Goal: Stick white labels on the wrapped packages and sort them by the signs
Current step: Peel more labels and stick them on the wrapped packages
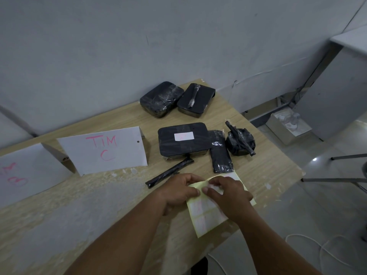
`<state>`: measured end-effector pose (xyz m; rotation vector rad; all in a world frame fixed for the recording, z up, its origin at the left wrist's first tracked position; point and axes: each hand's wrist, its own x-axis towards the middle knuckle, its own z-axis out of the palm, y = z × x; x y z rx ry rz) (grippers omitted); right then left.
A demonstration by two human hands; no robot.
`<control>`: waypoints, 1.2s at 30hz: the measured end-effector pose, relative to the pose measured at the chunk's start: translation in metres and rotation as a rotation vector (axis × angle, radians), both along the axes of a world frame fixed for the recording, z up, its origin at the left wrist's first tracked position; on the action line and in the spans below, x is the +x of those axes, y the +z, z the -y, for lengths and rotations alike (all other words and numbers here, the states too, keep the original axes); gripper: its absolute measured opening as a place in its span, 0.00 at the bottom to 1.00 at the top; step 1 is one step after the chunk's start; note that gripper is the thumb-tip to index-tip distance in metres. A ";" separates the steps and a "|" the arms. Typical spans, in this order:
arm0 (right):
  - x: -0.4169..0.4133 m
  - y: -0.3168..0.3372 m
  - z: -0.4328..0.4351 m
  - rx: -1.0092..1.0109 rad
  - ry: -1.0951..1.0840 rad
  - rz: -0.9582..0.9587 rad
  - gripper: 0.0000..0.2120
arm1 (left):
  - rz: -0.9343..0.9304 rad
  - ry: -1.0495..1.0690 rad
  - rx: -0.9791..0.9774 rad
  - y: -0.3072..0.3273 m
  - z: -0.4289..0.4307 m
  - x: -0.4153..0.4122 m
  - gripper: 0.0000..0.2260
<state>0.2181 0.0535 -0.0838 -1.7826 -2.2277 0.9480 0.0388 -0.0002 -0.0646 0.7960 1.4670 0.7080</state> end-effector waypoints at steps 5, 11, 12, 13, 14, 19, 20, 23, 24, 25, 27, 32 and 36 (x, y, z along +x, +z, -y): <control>0.000 0.001 0.002 -0.011 -0.002 -0.041 0.18 | -0.117 -0.020 0.098 0.001 0.001 -0.001 0.17; -0.003 0.003 0.005 0.028 0.010 0.025 0.21 | -0.148 0.050 0.082 -0.005 0.003 -0.005 0.12; -0.003 0.003 0.006 0.038 0.017 0.047 0.22 | -0.135 0.054 0.078 -0.005 0.003 -0.005 0.14; -0.004 0.002 0.007 0.045 0.023 0.057 0.22 | -0.123 0.052 0.072 -0.005 0.004 -0.005 0.15; -0.004 0.002 0.007 0.049 0.028 0.059 0.22 | -0.115 0.046 0.064 -0.005 0.004 -0.004 0.17; -0.006 0.001 0.008 0.083 0.066 0.071 0.21 | -0.087 0.040 0.031 -0.007 0.005 -0.002 0.23; -0.006 0.001 0.007 0.089 0.069 0.068 0.20 | -0.091 0.032 0.033 -0.007 0.005 -0.002 0.23; -0.008 0.002 0.008 0.087 0.072 0.059 0.17 | -0.105 0.002 0.039 -0.007 0.005 -0.002 0.24; -0.008 0.002 0.008 0.081 0.069 0.047 0.15 | -0.104 -0.005 0.040 -0.007 0.005 -0.003 0.24; -0.008 0.003 0.008 0.074 0.068 0.035 0.15 | -0.105 -0.012 0.040 -0.007 0.005 -0.003 0.25; -0.009 0.004 0.007 0.055 0.070 0.019 0.13 | -0.112 -0.027 0.041 -0.004 0.005 -0.004 0.25; -0.010 0.006 0.004 0.027 0.090 0.036 0.12 | -0.141 -0.041 0.053 0.000 0.007 -0.004 0.25; -0.012 0.005 0.005 0.043 0.074 0.018 0.09 | -0.142 -0.028 0.062 0.001 0.007 -0.003 0.26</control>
